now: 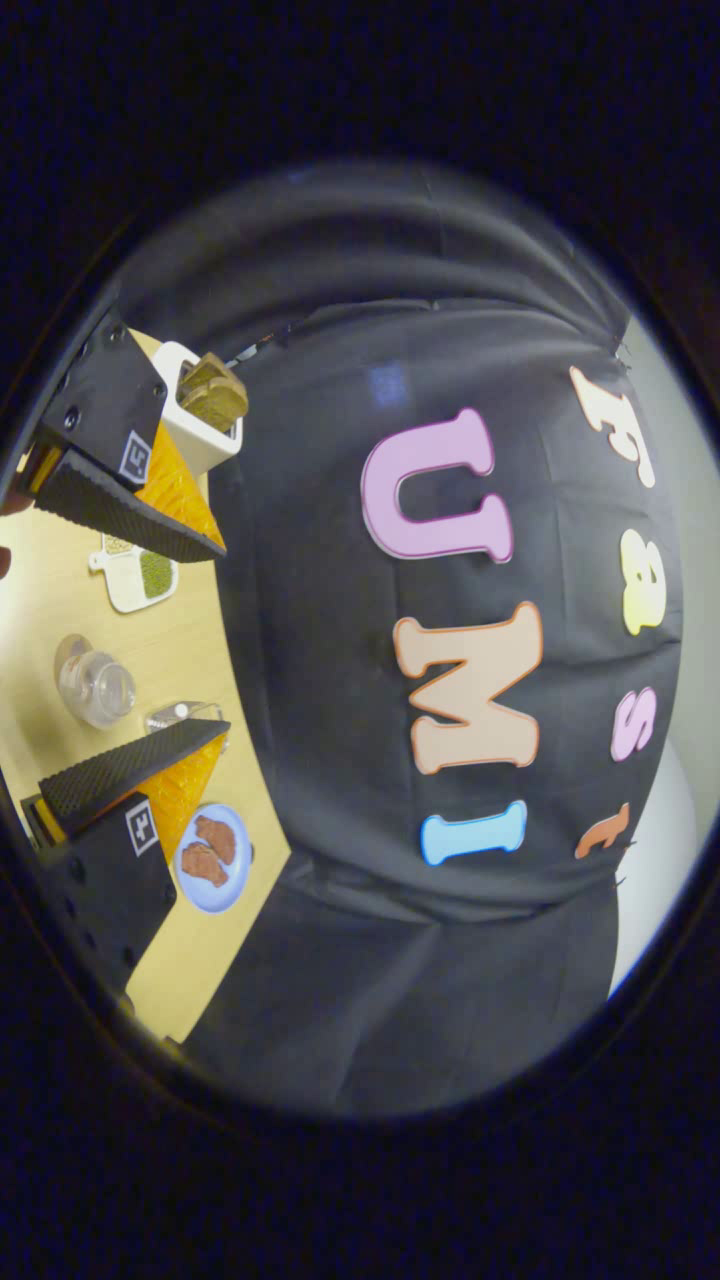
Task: Take the bottle from table, then pour the juice into the cup, finally place the bottle on the coaster
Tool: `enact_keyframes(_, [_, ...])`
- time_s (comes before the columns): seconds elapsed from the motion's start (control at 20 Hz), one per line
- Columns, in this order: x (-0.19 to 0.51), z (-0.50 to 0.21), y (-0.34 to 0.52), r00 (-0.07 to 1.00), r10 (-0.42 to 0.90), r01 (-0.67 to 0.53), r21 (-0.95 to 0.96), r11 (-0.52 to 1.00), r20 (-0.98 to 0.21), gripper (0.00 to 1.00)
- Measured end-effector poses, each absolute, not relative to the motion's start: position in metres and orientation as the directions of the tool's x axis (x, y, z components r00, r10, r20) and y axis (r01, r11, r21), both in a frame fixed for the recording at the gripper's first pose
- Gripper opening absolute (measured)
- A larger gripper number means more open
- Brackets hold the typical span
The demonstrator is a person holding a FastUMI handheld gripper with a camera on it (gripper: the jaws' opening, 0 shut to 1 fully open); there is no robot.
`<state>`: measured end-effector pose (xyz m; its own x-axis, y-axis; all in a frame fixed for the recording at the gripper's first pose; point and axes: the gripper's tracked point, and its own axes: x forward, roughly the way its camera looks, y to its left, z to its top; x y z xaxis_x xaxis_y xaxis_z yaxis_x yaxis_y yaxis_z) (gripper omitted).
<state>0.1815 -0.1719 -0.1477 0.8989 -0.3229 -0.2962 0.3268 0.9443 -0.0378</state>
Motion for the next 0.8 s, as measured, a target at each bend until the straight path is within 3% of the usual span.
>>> enact_keyframes(0.4, [0.175, -0.029, -0.134, 0.978, -0.195, 0.195, -0.008, 0.981, -0.075, 0.97])
enact_keyframes(0.8, [0.154, -0.006, -0.127, 0.984, -0.174, 0.174, 0.003, 0.985, -0.041, 0.97])
